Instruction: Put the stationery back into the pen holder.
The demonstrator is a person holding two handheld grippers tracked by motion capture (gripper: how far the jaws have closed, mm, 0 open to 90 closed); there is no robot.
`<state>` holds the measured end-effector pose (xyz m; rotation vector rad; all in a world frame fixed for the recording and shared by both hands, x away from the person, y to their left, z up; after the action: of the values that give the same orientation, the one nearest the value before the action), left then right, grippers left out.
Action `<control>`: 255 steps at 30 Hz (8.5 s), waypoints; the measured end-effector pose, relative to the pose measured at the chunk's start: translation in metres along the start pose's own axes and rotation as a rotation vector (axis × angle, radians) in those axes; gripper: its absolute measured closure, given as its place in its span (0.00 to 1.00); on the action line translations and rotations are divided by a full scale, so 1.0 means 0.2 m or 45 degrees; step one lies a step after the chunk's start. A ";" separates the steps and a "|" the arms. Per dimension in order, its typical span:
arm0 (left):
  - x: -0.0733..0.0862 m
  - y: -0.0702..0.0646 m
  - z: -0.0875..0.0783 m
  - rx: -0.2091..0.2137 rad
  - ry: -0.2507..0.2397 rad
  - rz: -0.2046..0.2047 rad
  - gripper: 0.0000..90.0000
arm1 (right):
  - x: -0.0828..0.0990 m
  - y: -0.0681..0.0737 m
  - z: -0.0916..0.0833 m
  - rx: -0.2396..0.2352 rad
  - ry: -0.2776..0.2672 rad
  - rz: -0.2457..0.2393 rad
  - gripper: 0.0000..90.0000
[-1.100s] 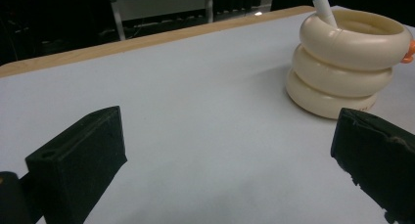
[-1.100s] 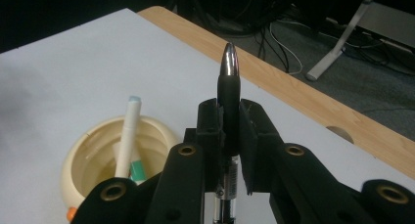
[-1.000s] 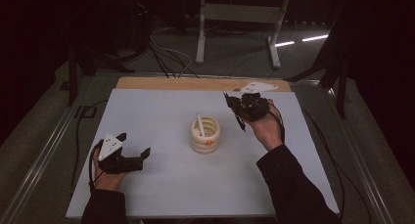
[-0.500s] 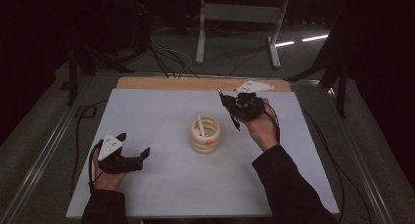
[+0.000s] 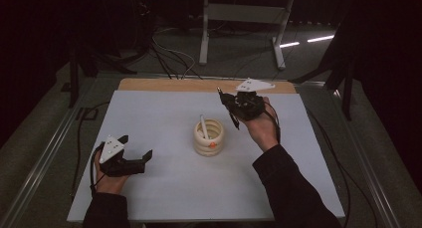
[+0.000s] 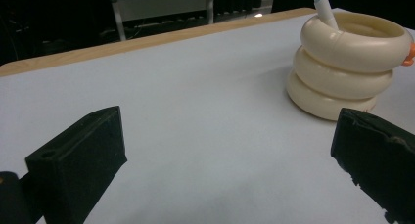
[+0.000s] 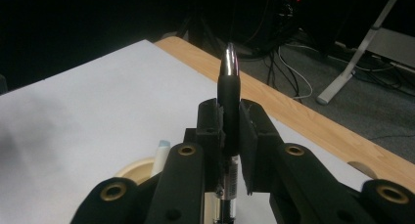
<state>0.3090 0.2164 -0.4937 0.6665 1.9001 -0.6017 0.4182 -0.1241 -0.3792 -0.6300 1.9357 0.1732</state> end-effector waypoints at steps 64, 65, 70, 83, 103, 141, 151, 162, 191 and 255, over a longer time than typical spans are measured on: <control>0.00 0.00 0.00 -0.002 0.004 0.000 0.00 | 0.02 0.21 0.16 -0.074 -0.079 0.015 0.89; 0.00 0.00 0.00 -0.001 0.004 0.001 0.00 | 0.02 0.21 0.16 -0.080 -0.081 0.019 0.89; 0.00 0.00 0.00 0.000 0.003 0.000 0.00 | 0.02 0.22 0.18 -0.083 -0.078 0.008 0.89; 0.00 0.00 0.00 0.002 0.001 -0.001 0.00 | 0.04 0.23 0.22 -0.082 -0.054 0.014 0.89; 0.00 0.00 0.00 -0.001 0.003 0.002 0.00 | 0.11 0.24 0.25 -0.077 -0.017 0.014 0.89; 0.00 0.00 0.01 0.003 0.006 0.005 0.00 | 0.21 0.24 0.27 -0.080 0.010 0.055 0.89; 0.00 0.00 0.01 0.006 0.004 0.004 0.00 | 0.24 0.25 0.28 -0.084 0.026 0.067 0.89; 0.00 0.00 0.01 0.008 0.007 0.004 0.00 | 0.29 0.26 0.28 -0.084 0.055 0.063 0.89; 0.00 0.00 0.02 0.010 0.010 0.005 0.00 | 0.35 0.25 0.26 -0.111 0.106 0.085 0.76; -0.01 0.02 -0.01 -0.042 -0.023 -0.025 0.00 | 0.51 -0.16 -0.06 0.106 0.190 0.078 0.00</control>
<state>0.3113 0.2209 -0.4919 0.6202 1.8980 -0.5856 0.3924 -0.1907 -0.4594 -0.5415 2.0963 0.0856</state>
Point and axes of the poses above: each handheld gripper's, and its own axes: z roughly forward along the jaws, x roughly out of its underside, y roughly to its left, the point moved 4 cm from there along z, roughly forward along the jaws, and after that the axes turned 14 degrees about x, right-handed, at the moved point
